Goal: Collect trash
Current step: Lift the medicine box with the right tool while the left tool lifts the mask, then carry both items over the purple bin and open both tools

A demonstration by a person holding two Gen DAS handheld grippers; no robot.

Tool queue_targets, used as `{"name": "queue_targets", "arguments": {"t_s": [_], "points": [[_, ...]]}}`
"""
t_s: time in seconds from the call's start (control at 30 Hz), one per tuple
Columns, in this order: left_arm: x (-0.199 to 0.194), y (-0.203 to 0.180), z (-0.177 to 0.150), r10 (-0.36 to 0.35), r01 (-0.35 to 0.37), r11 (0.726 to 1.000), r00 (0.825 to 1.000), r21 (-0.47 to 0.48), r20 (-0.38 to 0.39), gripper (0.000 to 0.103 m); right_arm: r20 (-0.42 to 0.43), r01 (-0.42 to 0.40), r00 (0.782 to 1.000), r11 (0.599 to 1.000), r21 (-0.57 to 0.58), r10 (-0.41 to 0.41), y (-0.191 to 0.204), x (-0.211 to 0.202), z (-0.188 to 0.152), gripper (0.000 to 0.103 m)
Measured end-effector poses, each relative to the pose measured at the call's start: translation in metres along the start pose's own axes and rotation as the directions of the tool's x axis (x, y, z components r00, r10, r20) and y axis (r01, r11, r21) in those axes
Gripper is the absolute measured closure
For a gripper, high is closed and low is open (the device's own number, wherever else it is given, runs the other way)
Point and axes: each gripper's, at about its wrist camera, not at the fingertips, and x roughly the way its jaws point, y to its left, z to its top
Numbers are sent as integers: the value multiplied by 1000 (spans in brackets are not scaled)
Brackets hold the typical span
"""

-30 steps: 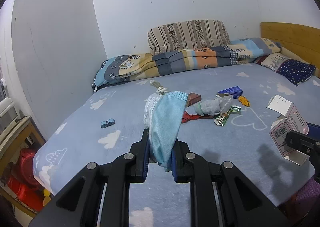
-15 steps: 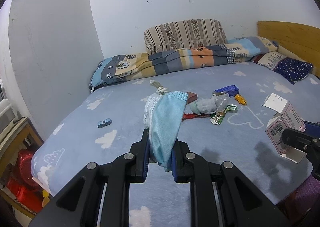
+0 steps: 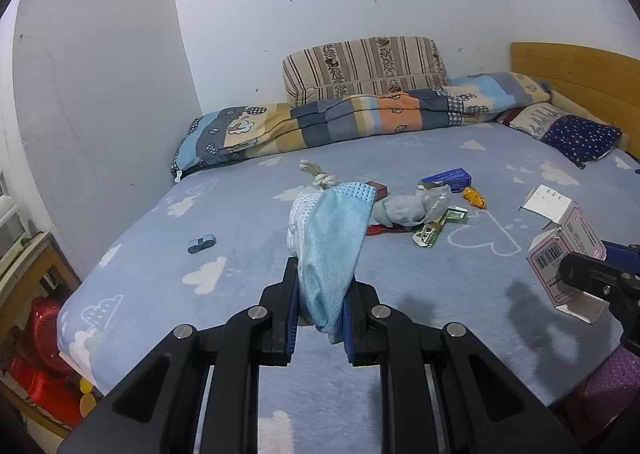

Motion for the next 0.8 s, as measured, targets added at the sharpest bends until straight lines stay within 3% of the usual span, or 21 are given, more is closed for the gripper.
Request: {"name": "queue_targets", "arguments": {"t_s": [0.1, 0.23, 0.33, 0.47, 0.63, 0.7, 0.8], "points": [[-1, -2, -1, -15, 15, 1000, 1000, 3, 2, 86, 3, 0, 1000, 1000, 13, 0, -3, -3, 0, 64], [-7, -10, 1, -131, 131, 991, 991, -6, 10, 86, 25, 8, 1000, 999, 54, -9, -12, -13, 3, 64], [-19, -26, 2, -219, 219, 975, 975, 26, 28, 86, 61, 15, 998, 994, 109, -22, -27, -33, 6, 64], [-35, -53, 8, -348, 346, 936, 937, 67, 23, 86, 101, 1, 995, 976, 217, -23, -54, -72, 3, 64], [-67, -107, 21, -518, 508, 843, 856, 177, 6, 86, 122, 62, 987, 955, 289, -101, -96, -132, -12, 64], [-78, -135, 25, -593, 585, 781, 804, 219, -33, 86, 122, 119, 978, 932, 342, -169, -122, -165, -26, 64], [-92, -182, 31, -710, 715, 656, 693, 243, -123, 86, 117, 179, 961, 885, 429, -251, -159, -206, -46, 64]]}}
